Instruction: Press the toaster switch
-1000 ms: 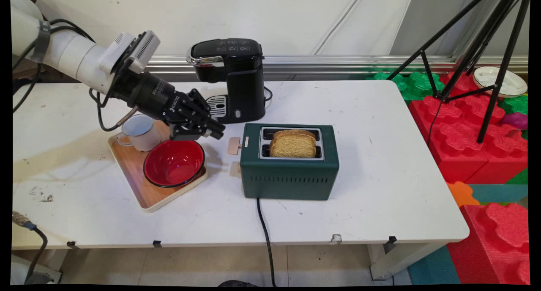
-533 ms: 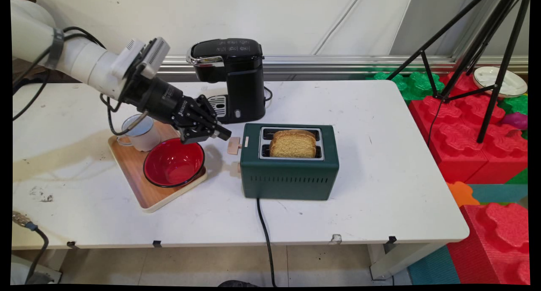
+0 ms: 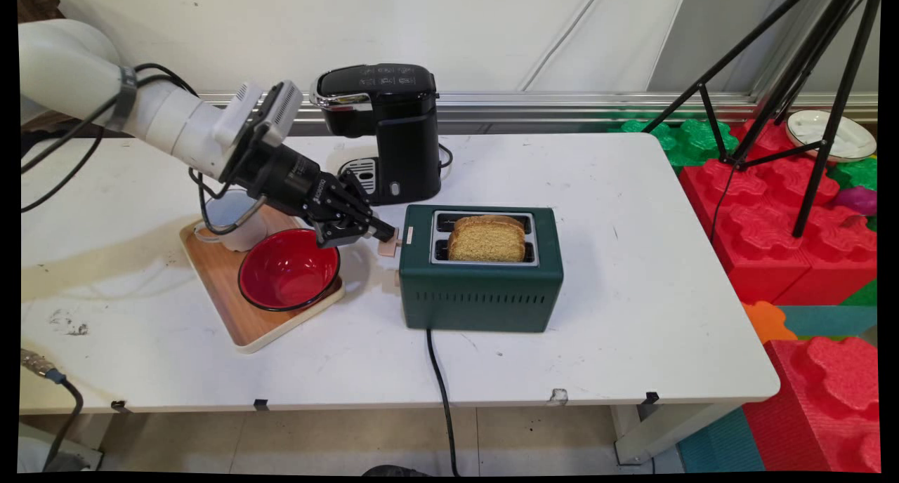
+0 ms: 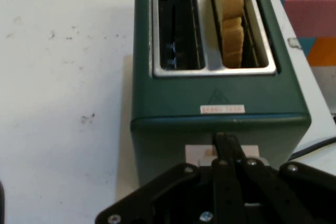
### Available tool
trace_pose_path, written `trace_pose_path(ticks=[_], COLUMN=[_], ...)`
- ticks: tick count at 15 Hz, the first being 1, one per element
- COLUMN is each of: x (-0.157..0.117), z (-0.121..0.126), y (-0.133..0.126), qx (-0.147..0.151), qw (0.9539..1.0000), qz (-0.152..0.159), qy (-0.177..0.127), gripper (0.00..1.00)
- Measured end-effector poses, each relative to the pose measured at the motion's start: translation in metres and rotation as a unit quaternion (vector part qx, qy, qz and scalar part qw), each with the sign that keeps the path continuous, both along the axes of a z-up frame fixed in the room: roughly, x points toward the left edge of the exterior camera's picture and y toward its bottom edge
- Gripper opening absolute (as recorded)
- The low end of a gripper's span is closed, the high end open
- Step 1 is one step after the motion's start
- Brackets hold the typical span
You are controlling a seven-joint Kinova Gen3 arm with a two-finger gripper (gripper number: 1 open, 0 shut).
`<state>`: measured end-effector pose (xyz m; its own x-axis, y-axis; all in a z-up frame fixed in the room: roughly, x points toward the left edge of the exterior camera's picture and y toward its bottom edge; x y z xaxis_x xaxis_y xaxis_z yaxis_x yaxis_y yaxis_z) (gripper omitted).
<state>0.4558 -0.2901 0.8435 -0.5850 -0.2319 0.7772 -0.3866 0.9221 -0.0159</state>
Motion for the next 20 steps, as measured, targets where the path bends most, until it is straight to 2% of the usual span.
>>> trace_pose_path(ticks=[20], x=[-0.007], z=[-0.040], y=[-0.005], qx=[0.014], qw=[0.9994], qz=[0.006], qy=[-0.032], gripper=[0.00])
